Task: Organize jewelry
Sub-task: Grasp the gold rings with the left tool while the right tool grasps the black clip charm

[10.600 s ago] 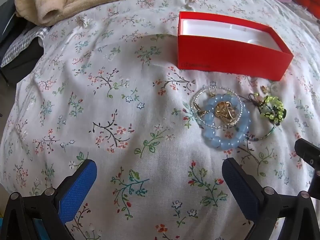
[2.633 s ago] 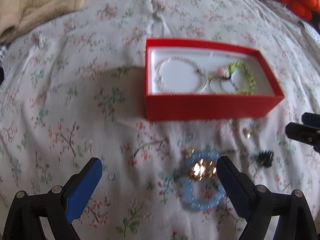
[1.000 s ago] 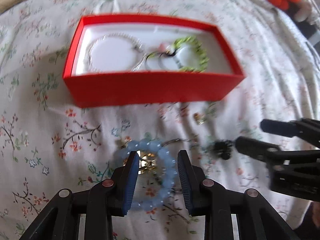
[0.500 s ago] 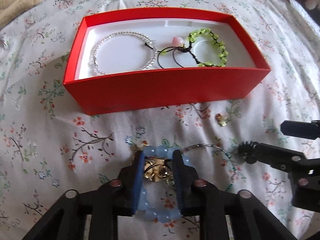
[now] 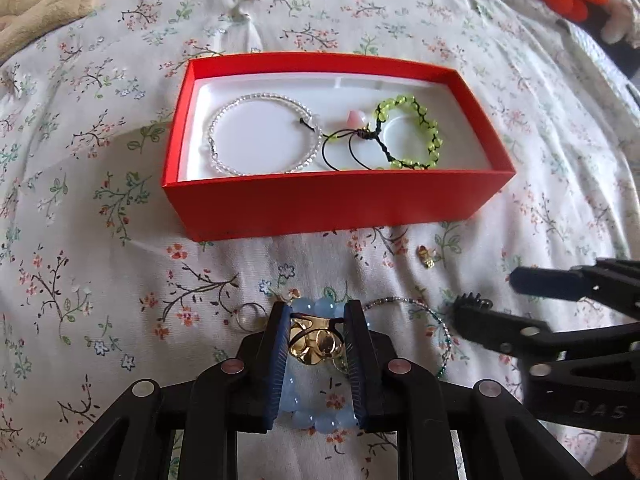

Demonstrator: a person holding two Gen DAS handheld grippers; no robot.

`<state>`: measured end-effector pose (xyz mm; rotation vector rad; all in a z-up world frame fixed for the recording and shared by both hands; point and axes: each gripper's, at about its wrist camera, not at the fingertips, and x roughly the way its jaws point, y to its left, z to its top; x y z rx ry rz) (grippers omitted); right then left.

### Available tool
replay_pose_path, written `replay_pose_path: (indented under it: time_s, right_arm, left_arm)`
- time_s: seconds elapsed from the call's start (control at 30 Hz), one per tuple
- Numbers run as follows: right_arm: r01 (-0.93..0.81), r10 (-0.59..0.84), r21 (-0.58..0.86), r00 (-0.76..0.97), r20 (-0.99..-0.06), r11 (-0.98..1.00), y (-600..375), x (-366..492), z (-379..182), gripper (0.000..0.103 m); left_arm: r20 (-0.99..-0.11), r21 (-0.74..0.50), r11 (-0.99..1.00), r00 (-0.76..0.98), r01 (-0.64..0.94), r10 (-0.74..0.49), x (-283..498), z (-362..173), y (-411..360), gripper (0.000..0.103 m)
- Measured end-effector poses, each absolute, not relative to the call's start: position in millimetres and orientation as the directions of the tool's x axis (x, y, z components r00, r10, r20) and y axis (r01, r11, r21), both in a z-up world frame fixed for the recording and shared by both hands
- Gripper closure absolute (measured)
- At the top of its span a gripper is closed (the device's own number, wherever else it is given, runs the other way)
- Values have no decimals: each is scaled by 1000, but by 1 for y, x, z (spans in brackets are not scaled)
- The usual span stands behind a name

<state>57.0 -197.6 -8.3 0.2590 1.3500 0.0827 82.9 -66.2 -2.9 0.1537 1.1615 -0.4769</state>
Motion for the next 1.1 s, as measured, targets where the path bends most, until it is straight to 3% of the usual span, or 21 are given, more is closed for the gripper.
replay_pose_path:
  time_s: [0.1, 0.2, 1.1]
  right_arm:
    - [86, 215, 237, 209, -954, 968, -194, 59, -14, 44]
    - [78, 222, 242, 204, -954, 967, -192, 63, -17, 75]
    - [85, 247, 309, 420, -873, 947, -209, 66, 56, 75]
  left_arm:
    - [-905, -140, 891, 310, 432, -292, 83, -1, -63, 82]
    - [-901, -153, 891, 310, 427, -303, 82, 2, -59, 82]
    - [-823, -253, 891, 401, 377, -403, 96, 51, -42, 82]
